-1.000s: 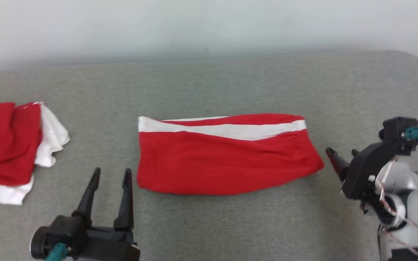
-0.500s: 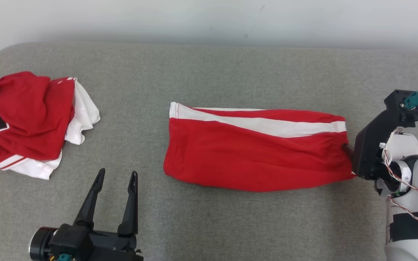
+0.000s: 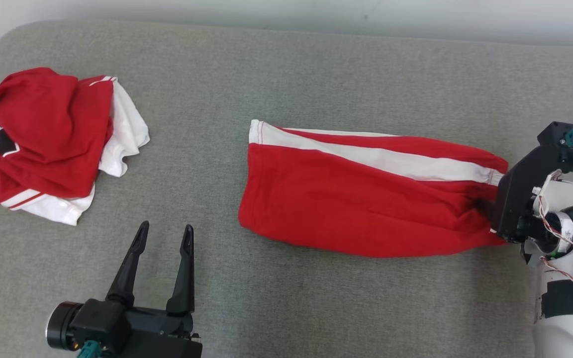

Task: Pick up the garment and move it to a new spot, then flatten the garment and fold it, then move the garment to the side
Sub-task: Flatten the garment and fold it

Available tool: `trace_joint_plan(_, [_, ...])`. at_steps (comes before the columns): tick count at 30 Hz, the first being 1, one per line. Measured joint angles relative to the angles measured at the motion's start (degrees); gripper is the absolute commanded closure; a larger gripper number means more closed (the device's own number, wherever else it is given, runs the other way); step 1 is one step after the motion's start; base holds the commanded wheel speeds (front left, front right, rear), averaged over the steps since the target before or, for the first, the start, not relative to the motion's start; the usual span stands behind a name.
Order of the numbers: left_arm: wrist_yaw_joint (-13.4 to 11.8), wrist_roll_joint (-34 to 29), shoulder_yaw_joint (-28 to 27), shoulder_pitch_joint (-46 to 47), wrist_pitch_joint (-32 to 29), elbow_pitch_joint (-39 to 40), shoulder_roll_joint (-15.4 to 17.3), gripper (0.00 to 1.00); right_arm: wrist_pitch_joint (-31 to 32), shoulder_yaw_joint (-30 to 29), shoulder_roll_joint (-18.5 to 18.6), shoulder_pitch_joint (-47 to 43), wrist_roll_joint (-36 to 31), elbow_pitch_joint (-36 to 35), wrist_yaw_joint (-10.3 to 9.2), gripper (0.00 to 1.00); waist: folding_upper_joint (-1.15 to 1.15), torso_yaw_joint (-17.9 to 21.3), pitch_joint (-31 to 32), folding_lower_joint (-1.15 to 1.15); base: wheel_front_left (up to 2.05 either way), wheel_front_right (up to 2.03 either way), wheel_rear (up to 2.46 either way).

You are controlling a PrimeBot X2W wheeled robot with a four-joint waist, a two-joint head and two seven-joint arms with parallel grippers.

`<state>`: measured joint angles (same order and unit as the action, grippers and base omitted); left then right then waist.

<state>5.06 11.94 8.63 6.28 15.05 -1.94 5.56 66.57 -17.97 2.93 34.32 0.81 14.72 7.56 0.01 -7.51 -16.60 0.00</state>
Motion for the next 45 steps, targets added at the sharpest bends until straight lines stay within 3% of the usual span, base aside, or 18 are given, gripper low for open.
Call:
trace_joint_plan(10, [0.7,-0.3,-0.7,-0.1,0.0,-1.1,-0.6,0.0,-0.9,0.4,0.4,1.9,3.4,6.0,-0.01,0.0,0.0,-2.4,-0.1,0.0,0.0,0.0,0.0])
trace_joint_plan(13, [1.0,-0.3,-1.0,-0.2,0.0,-1.2,-0.6,0.0,-1.6,0.6,0.4,2.0,3.4,7.1,-0.01,0.3,-0.01,-2.7,0.5,0.0,0.0,0.0,0.0])
trace_joint_plan(15, [1.0,-0.3,-1.0,-0.3,0.0,-1.3,-0.6,0.0,-2.3,0.5,0.3,2.0,3.1,7.8,-0.01,0.59,0.0,-2.8,0.9,0.0,0.0,0.0,0.0])
trace_joint_plan(17, [1.0,-0.3,-1.0,-0.4,0.0,-1.5,-0.7,0.0,-2.9,0.3,0.2,2.2,3.2,8.6,-0.01,0.62,-0.01,-2.9,1.2,0.0,0.0,0.0,0.0])
trace_joint_plan(19, [1.1,-0.3,-1.0,-0.5,0.0,-1.5,-0.8,0.0,-3.2,0.2,0.2,2.4,4.0,9.6,-0.01,0.8,-0.01,-3.0,1.4,0.0,0.0,0.0,0.0])
trace_joint_plan(20, [1.1,-0.3,-1.0,-0.6,0.0,-1.5,-0.9,0.0,-3.7,0.2,0.2,2.5,4.2,10.1,-0.01,0.96,-0.01,-3.0,1.5,-0.01,0.0,0.0,0.0])
trace_joint_plan(21, [1.1,-0.3,-1.0,-0.7,0.0,-1.5,-0.9,0.0,-4.1,0.1,0.2,2.7,4.2,10.6,-0.01,1.0,-0.01,-3.1,1.5,-0.01,0.0,0.0,0.0])
trace_joint_plan(33, [1.4,-0.8,-1.6,-1.5,0.0,-2.1,-1.0,0.0,-9.7,-5.0,-0.3,4.3,-2.2,13.3,0.0,1.0,0.0,-2.6,2.6,0.0,0.0,0.0,0.0])
trace_joint_plan(45, [1.4,-1.2,-1.6,-1.5,0.0,-1.9,-1.3,0.0,-11.4,-12.1,1.9,4.7,-12.1,7.4,0.0,1.0,0.0,-0.8,4.0,0.0,0.0,0.0,0.0])
